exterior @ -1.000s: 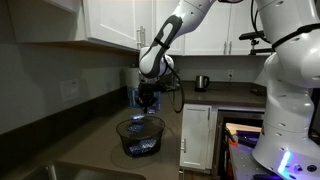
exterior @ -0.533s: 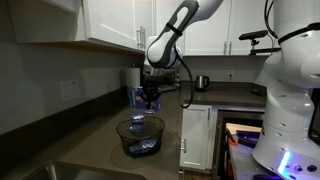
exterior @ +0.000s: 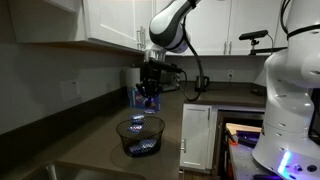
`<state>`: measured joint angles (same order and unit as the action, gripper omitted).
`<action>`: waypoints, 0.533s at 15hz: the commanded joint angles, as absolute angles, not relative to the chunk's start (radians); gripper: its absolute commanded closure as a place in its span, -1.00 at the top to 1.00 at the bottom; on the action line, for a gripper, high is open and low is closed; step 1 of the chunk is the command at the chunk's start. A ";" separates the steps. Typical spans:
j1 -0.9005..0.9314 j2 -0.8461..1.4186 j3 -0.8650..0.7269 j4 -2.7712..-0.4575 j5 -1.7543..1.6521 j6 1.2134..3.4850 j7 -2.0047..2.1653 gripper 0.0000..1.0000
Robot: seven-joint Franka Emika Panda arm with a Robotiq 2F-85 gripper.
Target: Put a blue sachet in the basket
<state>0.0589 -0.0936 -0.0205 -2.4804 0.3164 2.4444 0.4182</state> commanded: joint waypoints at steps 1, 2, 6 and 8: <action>0.062 -0.123 0.002 -2.481 0.416 2.325 0.320 -0.99; 0.061 -0.120 0.008 -2.478 0.423 2.299 0.317 -0.82; 0.046 -0.108 0.016 -2.469 0.398 2.263 0.350 -0.12; 0.034 -0.108 0.021 -2.484 0.345 2.331 0.398 0.14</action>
<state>0.0573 -0.1086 0.0118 -2.4787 0.3878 2.2894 0.3596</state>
